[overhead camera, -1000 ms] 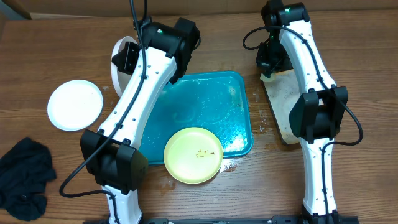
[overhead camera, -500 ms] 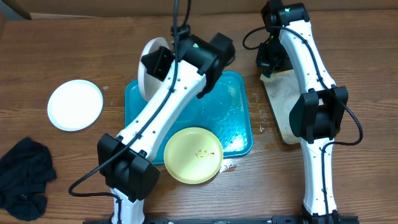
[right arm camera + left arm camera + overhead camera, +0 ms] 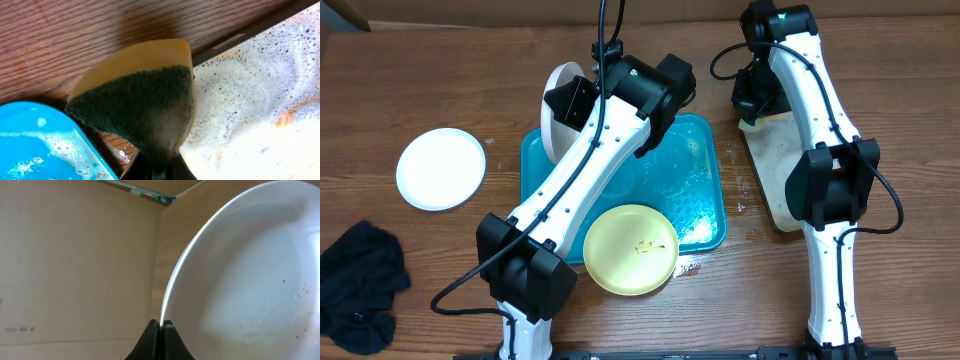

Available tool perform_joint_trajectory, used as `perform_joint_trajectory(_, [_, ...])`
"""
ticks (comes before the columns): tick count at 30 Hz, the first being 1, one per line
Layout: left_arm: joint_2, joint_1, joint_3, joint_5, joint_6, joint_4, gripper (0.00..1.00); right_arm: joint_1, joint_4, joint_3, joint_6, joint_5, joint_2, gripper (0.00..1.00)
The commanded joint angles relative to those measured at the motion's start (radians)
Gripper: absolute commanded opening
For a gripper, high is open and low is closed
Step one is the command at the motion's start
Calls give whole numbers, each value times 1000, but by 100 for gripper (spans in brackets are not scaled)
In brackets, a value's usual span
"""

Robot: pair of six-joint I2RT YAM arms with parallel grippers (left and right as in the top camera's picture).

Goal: Clean dirty plates on tray and stack at the side
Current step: 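Raise the scrubbed plate upright above the teal tray with the left gripper, then carry the plate left and stack it on the clean white plate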

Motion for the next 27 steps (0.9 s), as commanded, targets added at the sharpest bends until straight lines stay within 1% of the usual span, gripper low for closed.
perform_joint_trajectory(1, [17,4,15,3,-40,-7,4,2,0,23,-6,4,-4,4])
perform_joint_trajectory(8, [26,-10,14,-23,-40,-3,4,1,0,23,-6,3,-4,4])
perform_joint_trajectory(20, [26,-12,14,-8,-27,-7,4,1,-1,23,-6,3,-4,4])
perform_joint_trajectory(22, [26,-10,15,18,-45,-7,4,1,-1,23,-6,4,-4,4])
perform_joint_trajectory(24, [26,2,15,73,-63,-6,4,1,-1,23,-6,4,-4,4])
perform_joint_trajectory(27, [26,27,15,214,-119,6,4,1,-4,23,-6,3,-4,4])
